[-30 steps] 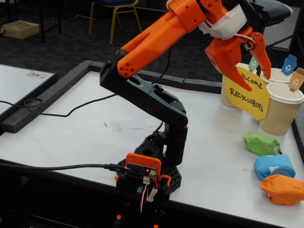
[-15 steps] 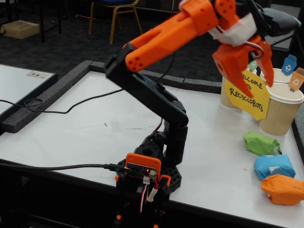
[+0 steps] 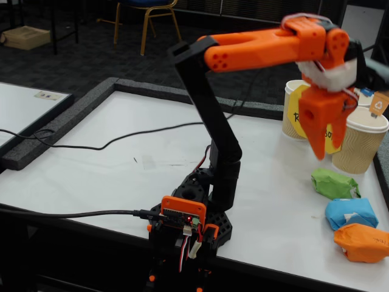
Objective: Sort rubbish by color.
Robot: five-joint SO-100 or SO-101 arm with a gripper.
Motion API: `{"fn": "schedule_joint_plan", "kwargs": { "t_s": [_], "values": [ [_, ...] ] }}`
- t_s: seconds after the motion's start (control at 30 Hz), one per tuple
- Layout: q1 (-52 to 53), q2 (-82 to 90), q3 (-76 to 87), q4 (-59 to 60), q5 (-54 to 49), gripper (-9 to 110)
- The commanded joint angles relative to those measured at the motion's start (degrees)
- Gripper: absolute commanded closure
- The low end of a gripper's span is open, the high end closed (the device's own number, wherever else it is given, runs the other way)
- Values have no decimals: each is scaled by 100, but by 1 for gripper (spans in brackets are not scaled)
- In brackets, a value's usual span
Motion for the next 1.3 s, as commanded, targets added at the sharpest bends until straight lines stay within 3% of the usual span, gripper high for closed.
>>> {"fn": "schedule_joint_plan", "kwargs": {
  "t_s": [0.0, 0.33, 0.63, 1.27],
  "values": [
    [-141, -158, -35, -343, -1468, 90],
    [-167, -1318, -316, -1450, -2048, 87],
    [-334, -2303, -940, -1573, -2136, 86],
    [-343, -2452, -1793, -1424, -2065, 84]
  ]
}}
